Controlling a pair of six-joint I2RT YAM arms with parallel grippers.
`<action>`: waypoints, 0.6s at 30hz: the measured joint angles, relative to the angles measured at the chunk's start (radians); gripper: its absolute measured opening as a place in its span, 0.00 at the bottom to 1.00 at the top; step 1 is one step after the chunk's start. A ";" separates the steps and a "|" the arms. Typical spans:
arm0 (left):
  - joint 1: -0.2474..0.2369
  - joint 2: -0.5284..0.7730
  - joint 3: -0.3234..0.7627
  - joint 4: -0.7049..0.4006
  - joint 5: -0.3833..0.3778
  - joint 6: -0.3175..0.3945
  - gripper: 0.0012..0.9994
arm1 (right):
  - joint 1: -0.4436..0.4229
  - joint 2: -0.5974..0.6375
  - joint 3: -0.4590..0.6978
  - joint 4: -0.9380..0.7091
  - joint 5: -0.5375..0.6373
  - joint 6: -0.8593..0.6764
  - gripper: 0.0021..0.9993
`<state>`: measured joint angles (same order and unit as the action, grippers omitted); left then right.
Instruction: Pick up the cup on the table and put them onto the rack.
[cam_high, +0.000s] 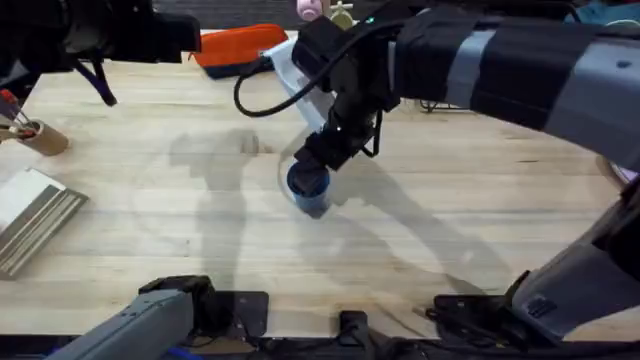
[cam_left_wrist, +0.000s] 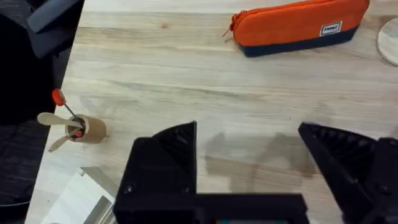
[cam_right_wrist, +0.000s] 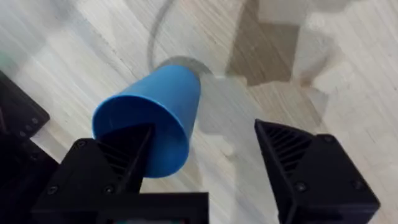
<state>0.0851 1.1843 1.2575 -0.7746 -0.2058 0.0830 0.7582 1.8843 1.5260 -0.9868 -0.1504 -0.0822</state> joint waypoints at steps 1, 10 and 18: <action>0.000 0.000 0.000 0.000 0.000 0.000 0.99 | 0.000 0.001 -0.001 0.003 0.000 0.000 0.96; 0.000 0.000 0.000 0.000 0.000 0.000 0.99 | 0.000 0.002 -0.003 0.015 -0.004 0.003 0.03; 0.000 0.000 0.000 0.000 0.000 0.000 0.99 | -0.006 0.002 0.066 -0.061 -0.004 0.003 0.03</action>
<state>0.0853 1.1845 1.2575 -0.7746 -0.2054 0.0830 0.7524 1.8858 1.5916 -1.0482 -0.1541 -0.0790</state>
